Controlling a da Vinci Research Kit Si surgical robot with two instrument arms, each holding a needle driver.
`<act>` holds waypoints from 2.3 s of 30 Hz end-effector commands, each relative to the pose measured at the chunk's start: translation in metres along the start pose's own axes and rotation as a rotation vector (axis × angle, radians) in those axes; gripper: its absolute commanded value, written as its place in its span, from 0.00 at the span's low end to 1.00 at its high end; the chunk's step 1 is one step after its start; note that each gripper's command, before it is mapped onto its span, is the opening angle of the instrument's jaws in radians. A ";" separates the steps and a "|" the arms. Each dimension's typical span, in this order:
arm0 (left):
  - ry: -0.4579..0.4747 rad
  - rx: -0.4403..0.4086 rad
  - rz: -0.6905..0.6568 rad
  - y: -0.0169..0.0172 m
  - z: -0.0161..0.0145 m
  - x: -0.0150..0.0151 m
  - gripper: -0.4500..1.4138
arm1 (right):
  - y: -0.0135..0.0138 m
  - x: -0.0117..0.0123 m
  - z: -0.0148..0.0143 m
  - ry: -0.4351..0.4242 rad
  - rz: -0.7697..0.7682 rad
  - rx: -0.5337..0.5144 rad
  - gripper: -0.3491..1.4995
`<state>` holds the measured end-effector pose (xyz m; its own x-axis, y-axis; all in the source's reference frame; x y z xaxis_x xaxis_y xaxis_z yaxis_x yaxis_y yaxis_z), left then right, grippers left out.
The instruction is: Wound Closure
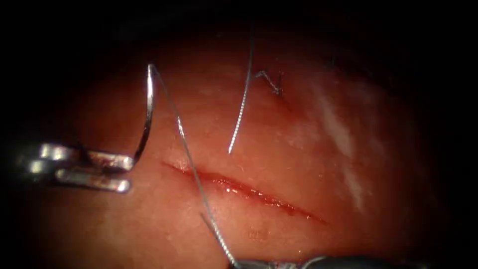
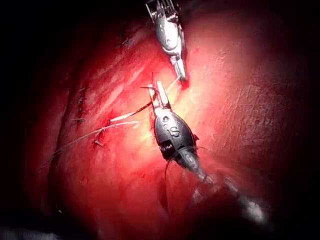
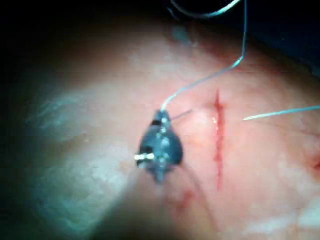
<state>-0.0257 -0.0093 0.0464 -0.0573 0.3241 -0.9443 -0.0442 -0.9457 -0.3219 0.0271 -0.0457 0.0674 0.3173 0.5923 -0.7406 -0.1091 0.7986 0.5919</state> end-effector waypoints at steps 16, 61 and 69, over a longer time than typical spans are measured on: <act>0.006 0.035 -0.011 -0.0008 -0.0066 0.0059 0.00 | 0.0012 0.0011 0.0020 0.051 -0.053 -0.120 0.78; -0.021 0.059 -0.017 -0.0015 -0.0037 -0.0005 0.00 | -0.0083 -0.0001 0.0014 0.017 -0.204 -0.061 0.11; -0.018 0.052 -0.018 -0.0018 -0.0045 -0.0006 0.00 | -0.0042 -0.0007 0.0003 0.026 -0.182 -0.146 0.90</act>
<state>-0.0206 -0.0077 0.0466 -0.0753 0.3426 -0.9365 -0.0952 -0.9373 -0.3352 0.0271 -0.0492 0.0650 0.3201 0.4378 -0.8402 -0.1867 0.8986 0.3971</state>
